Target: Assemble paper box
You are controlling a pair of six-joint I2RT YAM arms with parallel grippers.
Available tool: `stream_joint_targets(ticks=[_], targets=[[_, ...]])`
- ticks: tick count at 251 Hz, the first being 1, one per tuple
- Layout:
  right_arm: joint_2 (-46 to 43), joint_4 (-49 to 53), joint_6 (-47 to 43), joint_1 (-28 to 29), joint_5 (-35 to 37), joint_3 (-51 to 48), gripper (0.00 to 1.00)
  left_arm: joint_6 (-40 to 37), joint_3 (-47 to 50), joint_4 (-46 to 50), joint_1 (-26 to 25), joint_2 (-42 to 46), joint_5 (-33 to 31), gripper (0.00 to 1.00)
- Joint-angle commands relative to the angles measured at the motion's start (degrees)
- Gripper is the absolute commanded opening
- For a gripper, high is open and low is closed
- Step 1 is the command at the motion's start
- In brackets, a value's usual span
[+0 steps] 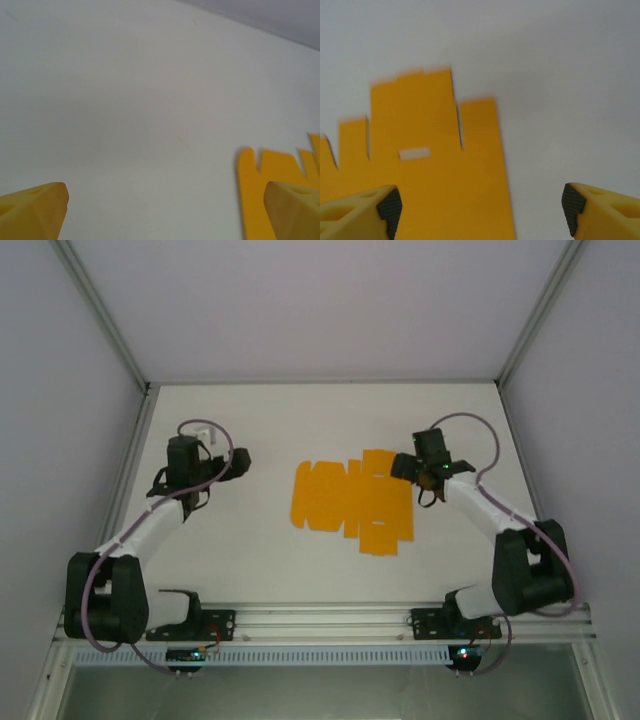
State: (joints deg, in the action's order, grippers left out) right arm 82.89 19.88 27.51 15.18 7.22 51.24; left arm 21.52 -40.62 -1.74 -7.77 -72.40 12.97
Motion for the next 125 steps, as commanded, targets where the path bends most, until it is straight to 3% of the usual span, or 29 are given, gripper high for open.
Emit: stream_joint_targets(ticks=[1, 54, 125], targets=[[5.7, 10.2, 2.9, 1.7, -5.4, 1.6, 0.79, 5.1, -0.4, 5.8, -2.8, -2.8, 10.1, 0.99], [15.0, 10.6, -0.5, 4.5, -6.1, 6.3, 0.67, 8.5, -4.5, 2.7, -7.0, -15.2, 22.2, 0.98], [19.3, 9.3, 0.3, 5.7, -6.9, 6.3, 0.62, 8.6, -11.8, 4.3, -10.3, -28.8, 29.0, 0.86]])
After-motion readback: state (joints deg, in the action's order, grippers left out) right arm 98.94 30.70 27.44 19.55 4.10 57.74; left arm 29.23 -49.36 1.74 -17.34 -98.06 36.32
